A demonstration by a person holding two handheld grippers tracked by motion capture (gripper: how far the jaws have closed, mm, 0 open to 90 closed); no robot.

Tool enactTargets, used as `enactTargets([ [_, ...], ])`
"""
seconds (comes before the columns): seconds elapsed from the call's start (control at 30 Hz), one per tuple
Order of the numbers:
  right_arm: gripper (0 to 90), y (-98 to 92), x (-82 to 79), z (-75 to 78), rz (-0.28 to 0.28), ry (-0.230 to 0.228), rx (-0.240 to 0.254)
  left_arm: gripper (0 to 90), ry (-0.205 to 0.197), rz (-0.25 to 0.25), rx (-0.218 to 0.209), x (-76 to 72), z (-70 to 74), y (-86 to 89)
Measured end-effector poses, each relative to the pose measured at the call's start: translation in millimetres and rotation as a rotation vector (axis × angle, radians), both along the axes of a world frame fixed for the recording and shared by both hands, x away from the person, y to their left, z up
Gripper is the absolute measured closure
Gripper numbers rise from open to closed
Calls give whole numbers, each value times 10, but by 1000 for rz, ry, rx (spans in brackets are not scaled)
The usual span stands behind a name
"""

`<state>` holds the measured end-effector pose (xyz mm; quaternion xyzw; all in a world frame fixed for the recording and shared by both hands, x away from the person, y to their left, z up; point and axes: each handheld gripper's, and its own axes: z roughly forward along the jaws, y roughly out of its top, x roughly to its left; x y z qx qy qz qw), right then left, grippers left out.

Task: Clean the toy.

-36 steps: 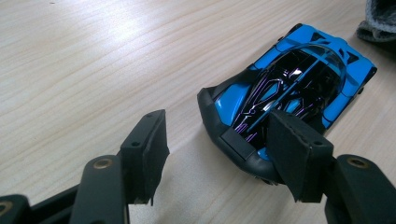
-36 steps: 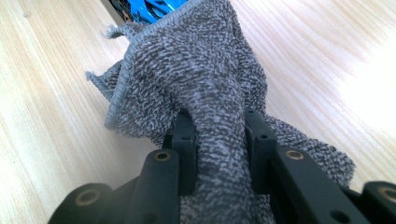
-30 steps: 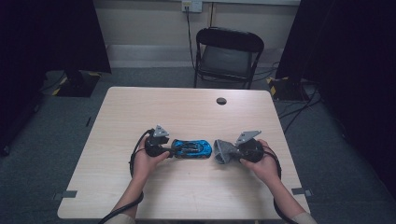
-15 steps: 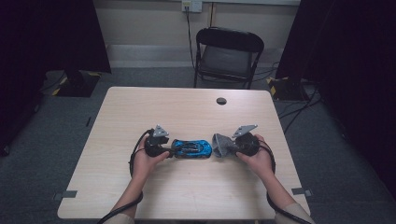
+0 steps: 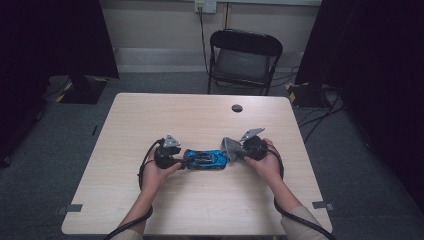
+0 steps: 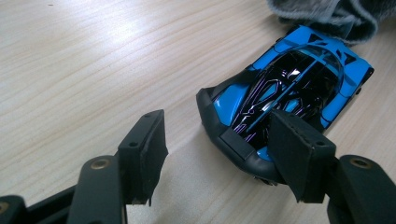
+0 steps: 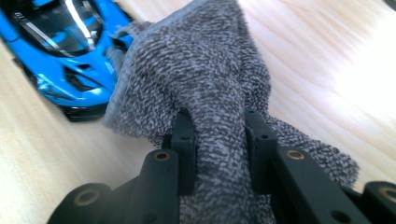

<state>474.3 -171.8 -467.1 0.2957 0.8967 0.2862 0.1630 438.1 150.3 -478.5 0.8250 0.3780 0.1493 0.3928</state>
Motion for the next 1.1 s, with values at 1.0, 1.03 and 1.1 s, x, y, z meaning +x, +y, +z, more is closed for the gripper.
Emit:
enactTargets([
  [1.0, 728, 63, -537, 80, 196, 57, 2, 374, -1, -5, -1, -24, 1, -59],
  [1.03, 729, 26, -530, 106, 181, 52, 11, 373, -2, -6, -1, -21, 2, -58],
  [1.1, 729, -72, -478, 162, 133, 36, 32, 374, -10, -9, 10, -14, 5, -52],
])
